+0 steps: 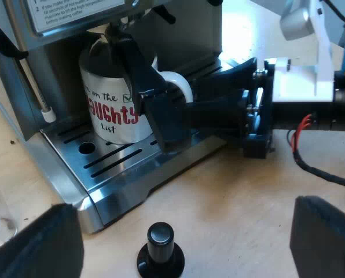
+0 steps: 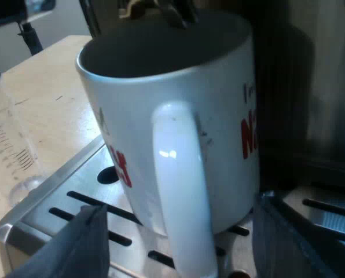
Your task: Remove mug from coffee machine
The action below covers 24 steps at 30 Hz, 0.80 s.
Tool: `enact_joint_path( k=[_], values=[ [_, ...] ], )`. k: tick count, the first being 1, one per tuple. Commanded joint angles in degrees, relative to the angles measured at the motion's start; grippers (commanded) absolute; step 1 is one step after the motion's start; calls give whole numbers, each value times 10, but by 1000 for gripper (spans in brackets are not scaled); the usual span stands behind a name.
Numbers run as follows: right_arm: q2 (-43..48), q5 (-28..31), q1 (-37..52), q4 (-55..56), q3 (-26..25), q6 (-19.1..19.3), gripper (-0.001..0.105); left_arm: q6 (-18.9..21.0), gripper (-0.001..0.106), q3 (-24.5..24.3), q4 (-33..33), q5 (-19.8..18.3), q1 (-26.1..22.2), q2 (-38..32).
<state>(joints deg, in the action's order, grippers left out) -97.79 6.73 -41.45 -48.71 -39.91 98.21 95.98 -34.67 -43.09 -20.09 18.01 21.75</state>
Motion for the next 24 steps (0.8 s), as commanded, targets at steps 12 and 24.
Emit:
enact_joint_path(
  k=[12, 24],
  values=[
    [-57, -9, 1, -11, -59, 4, 56, 6, 87, -4, 6, -3, 3, 0],
    [-68, -8, 1, -17, -69, 4, 50, 6, 87, -4, 6, -3, 3, 0]
  ],
)
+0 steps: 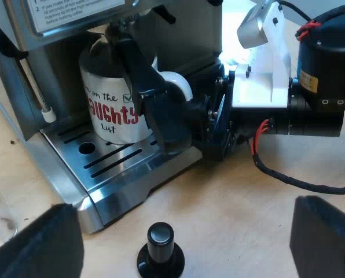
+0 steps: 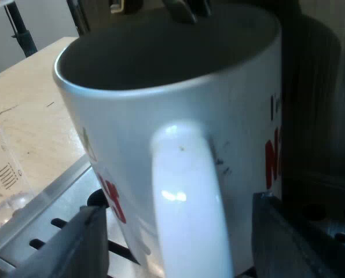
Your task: Remove mug from coffee machine
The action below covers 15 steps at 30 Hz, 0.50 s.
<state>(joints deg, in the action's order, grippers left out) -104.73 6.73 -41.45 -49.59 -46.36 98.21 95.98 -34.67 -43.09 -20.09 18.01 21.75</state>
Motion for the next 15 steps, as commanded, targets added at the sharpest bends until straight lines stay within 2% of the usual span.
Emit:
enact_joint_path(
  k=[1, 3, 8, 15],
  values=[
    [1, -3, 1, -9, -4, 4, 47, 6, 87, -4, 6, -3, 3, 0],
    [1, 3, 1, -9, -4, 4, 34, 6, 87, -4, 6, -3, 3, 0],
    [1, 4, 6, -9, -4, 4, 15, 6, 87, -4, 6, -3, 3, 0],
    [1, 8, 7, -9, -4, 6, 0, 6, 87, -4, 6, -3, 3, 0]
  ],
)
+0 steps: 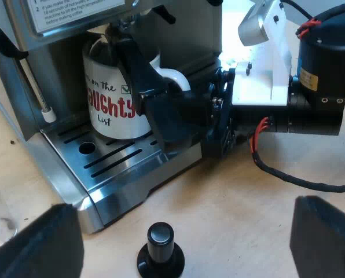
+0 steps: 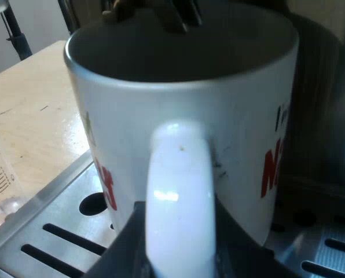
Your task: Remove mug from coffee machine
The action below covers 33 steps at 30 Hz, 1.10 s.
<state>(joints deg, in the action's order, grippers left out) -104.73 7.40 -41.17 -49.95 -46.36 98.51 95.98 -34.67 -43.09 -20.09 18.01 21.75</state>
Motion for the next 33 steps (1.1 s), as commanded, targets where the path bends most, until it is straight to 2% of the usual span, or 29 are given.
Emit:
enact_joint_path(
  k=[1, 7, 12, 21, 30, 33],
  values=[
    [1, 2, 4, -5, -4, 3, 0, 6, 87, -4, 5, -3, 3, 0],
    [1, 2, 4, -3, -4, 8, 0, 6, 87, -4, -32, -3, 3, 0],
    [14, 2, 4, 20, -4, 33, 0, 6, 87, -4, -32, -3, 3, 0],
    [44, 5, 2, 57, 1, 33, 0, 6, 87, -4, -32, -3, 3, 0],
    [72, 6, -24, 55, 46, 33, 0, 6, 87, -4, -32, -3, 3, 0],
    [84, 22, -35, 53, 65, 33, 0, 6, 87, -4, -32, -3, 3, 0]
  ],
)
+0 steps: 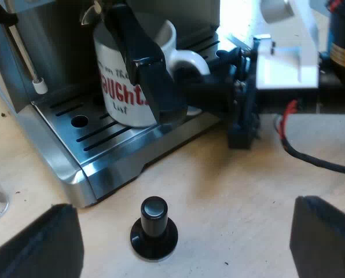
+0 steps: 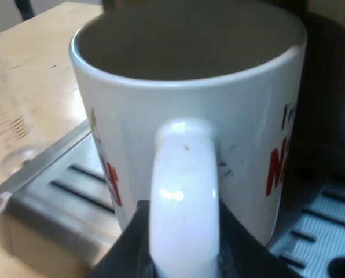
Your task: Remove mug from coffee machine
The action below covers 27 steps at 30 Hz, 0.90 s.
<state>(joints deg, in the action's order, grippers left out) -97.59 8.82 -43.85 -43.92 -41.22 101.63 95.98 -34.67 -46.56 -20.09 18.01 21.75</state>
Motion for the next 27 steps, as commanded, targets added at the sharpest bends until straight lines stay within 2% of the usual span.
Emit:
enact_joint_path(
  k=[1, 15, 27],
  values=[
    [19, 19, -13, -11, 21, 2, 0, 6, 87, -4, 2, -3, 3, 0],
    [125, 70, -41, -26, 101, 2, 0, 6, 87, -4, 2, -3, 3, 0],
    [239, 149, -67, -24, 185, 2, 0, 6, 87, -4, 4, -3, 3, 0]
  ],
)
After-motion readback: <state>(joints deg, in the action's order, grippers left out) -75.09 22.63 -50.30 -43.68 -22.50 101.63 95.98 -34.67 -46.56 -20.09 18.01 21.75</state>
